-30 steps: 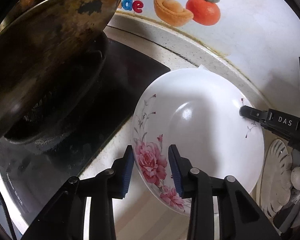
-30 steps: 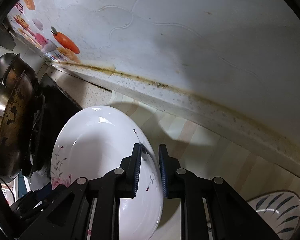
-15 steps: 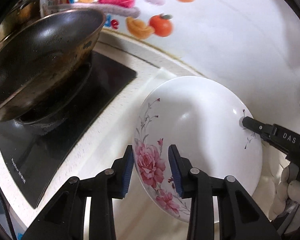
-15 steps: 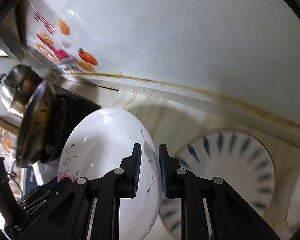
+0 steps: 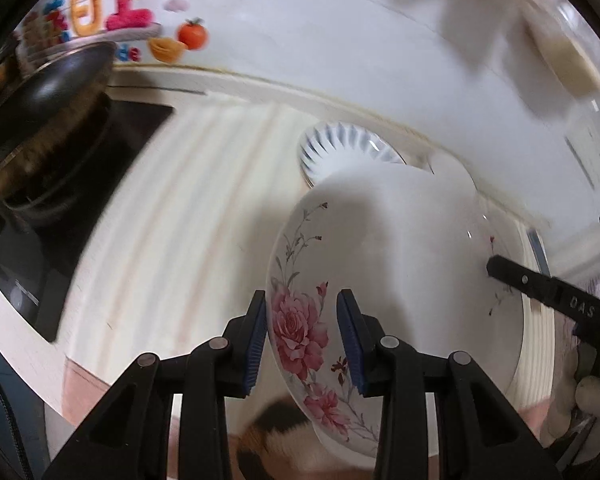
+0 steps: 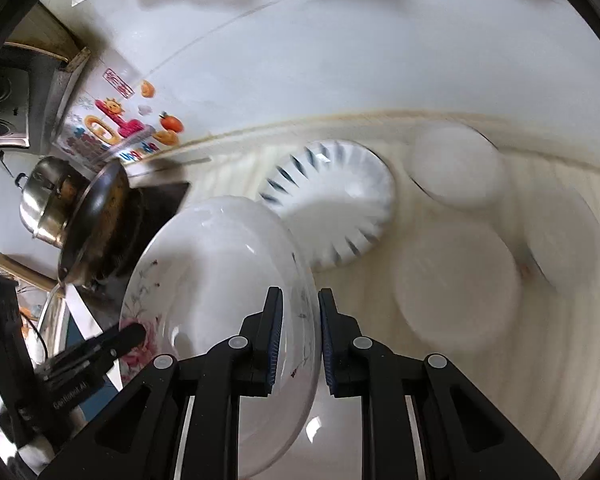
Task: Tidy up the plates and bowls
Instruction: 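Lower the grey-flower plate onto the pink-flower plate and grip both rims, then carry the two stacked plates with both grippers toward the blue-striped plate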
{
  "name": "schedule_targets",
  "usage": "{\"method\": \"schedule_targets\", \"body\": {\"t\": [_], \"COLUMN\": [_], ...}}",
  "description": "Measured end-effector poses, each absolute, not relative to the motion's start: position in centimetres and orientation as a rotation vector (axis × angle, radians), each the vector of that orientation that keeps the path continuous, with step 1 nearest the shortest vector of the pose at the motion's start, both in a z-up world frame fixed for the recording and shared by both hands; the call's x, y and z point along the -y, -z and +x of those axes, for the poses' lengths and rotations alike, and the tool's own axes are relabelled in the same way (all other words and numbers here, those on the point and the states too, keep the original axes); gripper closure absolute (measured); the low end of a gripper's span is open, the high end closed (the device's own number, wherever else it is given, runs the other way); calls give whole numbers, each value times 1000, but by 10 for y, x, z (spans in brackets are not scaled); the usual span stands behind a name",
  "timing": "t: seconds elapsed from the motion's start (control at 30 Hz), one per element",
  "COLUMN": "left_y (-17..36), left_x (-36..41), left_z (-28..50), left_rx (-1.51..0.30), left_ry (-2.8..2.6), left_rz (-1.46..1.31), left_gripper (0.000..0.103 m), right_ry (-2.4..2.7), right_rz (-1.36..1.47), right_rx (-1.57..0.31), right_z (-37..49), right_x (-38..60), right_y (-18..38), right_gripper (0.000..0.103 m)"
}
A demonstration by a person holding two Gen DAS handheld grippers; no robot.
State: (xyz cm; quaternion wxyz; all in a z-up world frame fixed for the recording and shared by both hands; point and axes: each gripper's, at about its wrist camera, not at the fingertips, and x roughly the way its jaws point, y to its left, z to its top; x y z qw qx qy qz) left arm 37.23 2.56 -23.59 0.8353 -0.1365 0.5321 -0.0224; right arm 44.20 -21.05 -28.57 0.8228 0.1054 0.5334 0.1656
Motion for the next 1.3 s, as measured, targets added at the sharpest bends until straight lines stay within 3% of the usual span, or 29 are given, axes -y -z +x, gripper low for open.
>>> {"method": "schedule_targets", "body": {"t": [0.23,0.53,1.3], "left_y": [270,317,332], "left_x": [12,28,44], "left_z": [350,338,343], "left_rx": [-1210,-1287,-1296], "left_ry": [106,103,109], "left_rz": [-201,-113,-2], "left_gripper": [71,71,71], "right_ry": [-270,-226,-208], "right_rz": [310,333,276], "right_rx": [-1202,-1268,-1329], "right_z": [365,339,356], "right_x": [266,279,266], "right_y": [327,379,395], "right_gripper": [83,83,83]}}
